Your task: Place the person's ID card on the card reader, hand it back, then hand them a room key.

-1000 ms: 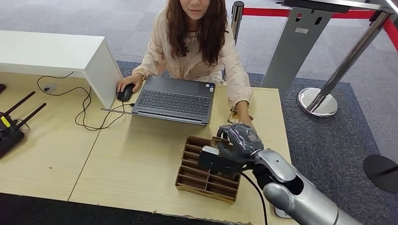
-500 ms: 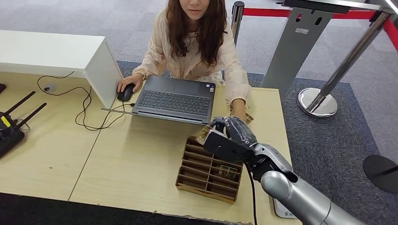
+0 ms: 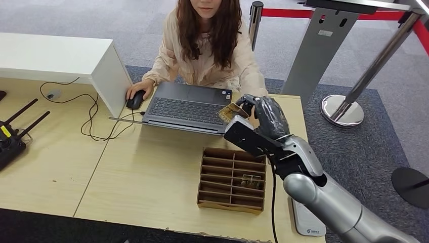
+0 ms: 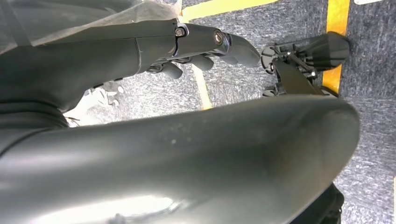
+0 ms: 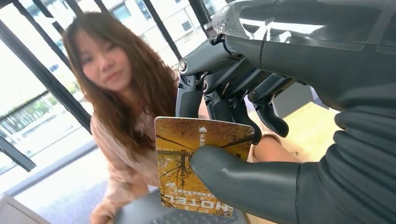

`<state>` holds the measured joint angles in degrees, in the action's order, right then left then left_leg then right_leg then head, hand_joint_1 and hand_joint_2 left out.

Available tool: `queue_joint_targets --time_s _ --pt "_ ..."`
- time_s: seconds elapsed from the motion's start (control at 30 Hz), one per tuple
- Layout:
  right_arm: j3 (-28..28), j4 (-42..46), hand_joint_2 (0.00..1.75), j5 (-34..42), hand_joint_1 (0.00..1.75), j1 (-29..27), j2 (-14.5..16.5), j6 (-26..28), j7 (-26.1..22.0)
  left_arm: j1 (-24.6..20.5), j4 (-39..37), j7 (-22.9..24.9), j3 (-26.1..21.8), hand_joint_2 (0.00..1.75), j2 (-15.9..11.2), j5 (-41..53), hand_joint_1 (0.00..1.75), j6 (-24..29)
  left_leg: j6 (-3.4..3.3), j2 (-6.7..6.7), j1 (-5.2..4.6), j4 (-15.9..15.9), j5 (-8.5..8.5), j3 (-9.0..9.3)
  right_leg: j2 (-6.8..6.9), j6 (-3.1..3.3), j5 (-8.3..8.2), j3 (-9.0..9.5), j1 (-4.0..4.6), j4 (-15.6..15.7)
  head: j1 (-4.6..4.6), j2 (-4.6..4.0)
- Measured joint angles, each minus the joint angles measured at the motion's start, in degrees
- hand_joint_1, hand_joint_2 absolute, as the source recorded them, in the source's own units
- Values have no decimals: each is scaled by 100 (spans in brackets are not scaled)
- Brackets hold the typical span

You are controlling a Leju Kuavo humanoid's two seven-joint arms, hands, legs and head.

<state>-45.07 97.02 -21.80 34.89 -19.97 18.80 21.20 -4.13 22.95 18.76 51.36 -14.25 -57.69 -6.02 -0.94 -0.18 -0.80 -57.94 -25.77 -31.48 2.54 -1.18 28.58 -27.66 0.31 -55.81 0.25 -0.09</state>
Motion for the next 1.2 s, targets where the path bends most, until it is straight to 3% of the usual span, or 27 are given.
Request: queue_joint_targets --time_s 0.23,0.37,0.47,0.53,0.7,0.9,0.97,1.03,1.1,1.2 --pt "210 193 175 151 145 134 35 427 -140 -5 82 -33 157 0 -39 -141 0 19 0 0 0 0 0 0 0 0 0 0 0 0 0 0" --pt "267 213 175 -316 145 252 75 606 -8 -26 107 -94 293 0 -49 14 0 270 0 0 0 0 0 0 0 0 0 0 0 0 -1 0" --pt "312 213 175 -1002 146 278 99 660 256 -113 -12 -285 687 0 156 1177 0 1311 0 -3 -4 0 0 0 1 0 0 1 -3 0 -2 0" --pt "358 209 175 -1359 149 268 109 583 380 -164 -148 -381 979 0 343 1673 0 1648 -1 -3 -6 0 0 -1 0 0 0 1 -4 0 -1 0" --pt "407 56 175 -1984 151 248 199 462 553 -241 -375 -499 1488 0 663 1930 0 1642 -1 -2 -5 -1 -1 -6 0 -1 0 -2 -4 2 1 0" --pt "408 -190 175 -2249 144 242 292 486 614 -282 -523 -540 1766 0 757 2024 0 1624 -1 -3 -3 0 0 -10 0 0 0 -10 -2 2 -1 0" --pt "408 -304 175 -2277 113 241 330 497 617 -306 -587 -551 1873 0 793 2042 0 1623 0 -3 -2 0 0 -10 0 0 0 -11 0 1 -1 0" --pt "408 -403 175 -2301 45 238 362 508 626 -322 -637 -565 1967 0 825 2059 0 1622 0 -2 -1 0 0 -10 0 0 0 -11 0 1 -1 0" --pt "410 -462 175 -2318 3 234 378 513 632 -323 -660 -579 2019 0 846 2071 0 1620 0 -2 0 0 0 -11 0 0 0 -11 1 1 0 0" --pt "411 -540 175 -2325 0 217 388 516 636 -329 -694 -592 2076 0 870 2087 0 1616 0 -1 0 0 0 -11 0 0 0 -12 0 1 0 0"
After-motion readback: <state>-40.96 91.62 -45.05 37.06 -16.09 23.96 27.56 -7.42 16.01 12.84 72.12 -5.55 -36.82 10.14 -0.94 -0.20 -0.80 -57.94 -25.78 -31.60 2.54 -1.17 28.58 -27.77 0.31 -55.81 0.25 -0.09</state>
